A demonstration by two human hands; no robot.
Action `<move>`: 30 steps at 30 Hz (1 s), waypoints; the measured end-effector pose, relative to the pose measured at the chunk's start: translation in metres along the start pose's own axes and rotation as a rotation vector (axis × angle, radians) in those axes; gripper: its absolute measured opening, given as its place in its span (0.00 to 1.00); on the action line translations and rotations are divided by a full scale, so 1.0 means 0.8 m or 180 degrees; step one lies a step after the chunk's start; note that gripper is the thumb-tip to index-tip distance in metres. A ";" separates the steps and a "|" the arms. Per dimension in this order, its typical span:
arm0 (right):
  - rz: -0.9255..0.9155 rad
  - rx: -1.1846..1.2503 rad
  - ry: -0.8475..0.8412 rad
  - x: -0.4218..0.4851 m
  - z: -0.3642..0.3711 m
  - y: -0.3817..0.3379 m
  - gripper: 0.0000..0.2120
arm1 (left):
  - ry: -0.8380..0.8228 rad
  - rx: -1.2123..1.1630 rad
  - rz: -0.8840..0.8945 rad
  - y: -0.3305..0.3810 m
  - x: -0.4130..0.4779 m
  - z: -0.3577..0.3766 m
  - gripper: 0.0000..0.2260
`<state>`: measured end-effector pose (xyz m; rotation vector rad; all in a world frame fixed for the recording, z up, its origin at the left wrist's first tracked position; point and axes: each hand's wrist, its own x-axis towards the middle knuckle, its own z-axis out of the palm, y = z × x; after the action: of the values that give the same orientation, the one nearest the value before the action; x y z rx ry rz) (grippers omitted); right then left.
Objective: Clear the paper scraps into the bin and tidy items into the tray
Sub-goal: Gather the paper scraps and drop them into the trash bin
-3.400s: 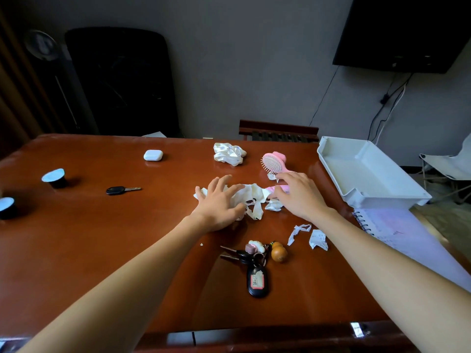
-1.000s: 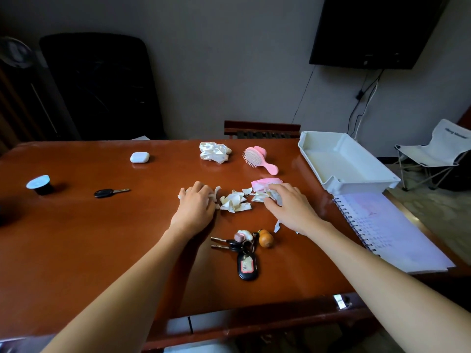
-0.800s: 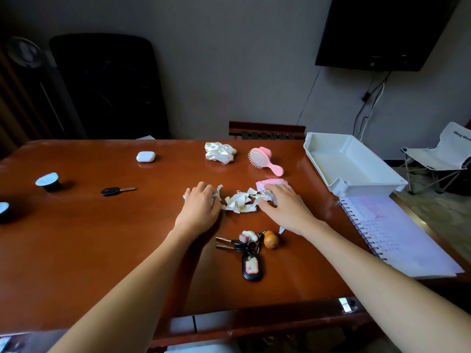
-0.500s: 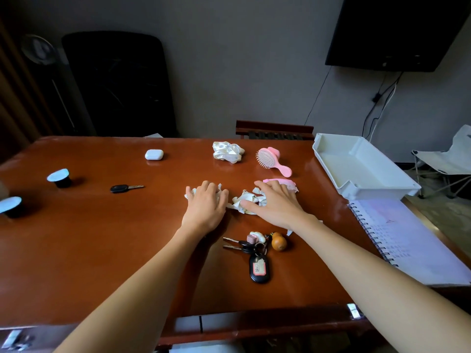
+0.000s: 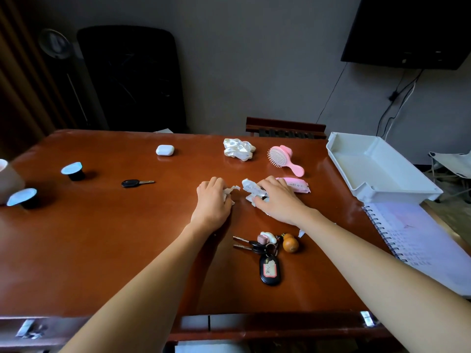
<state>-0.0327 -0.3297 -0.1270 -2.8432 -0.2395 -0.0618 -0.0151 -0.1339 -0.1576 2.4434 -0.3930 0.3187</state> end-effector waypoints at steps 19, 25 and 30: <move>-0.0307 0.0402 0.0060 0.003 -0.006 0.009 0.29 | 0.0084 0.0409 -0.0111 0.001 -0.001 0.004 0.13; -0.0571 -0.0203 -0.0136 0.008 0.006 0.014 0.28 | 0.0219 0.0441 -0.0105 0.000 -0.003 0.004 0.12; -0.0656 -0.0443 0.0209 0.011 0.015 0.023 0.24 | 0.0255 0.0542 -0.0137 -0.001 -0.001 0.007 0.11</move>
<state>-0.0208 -0.3419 -0.1431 -2.9367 -0.5328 -0.2221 -0.0151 -0.1363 -0.1626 2.5910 -0.2884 0.4465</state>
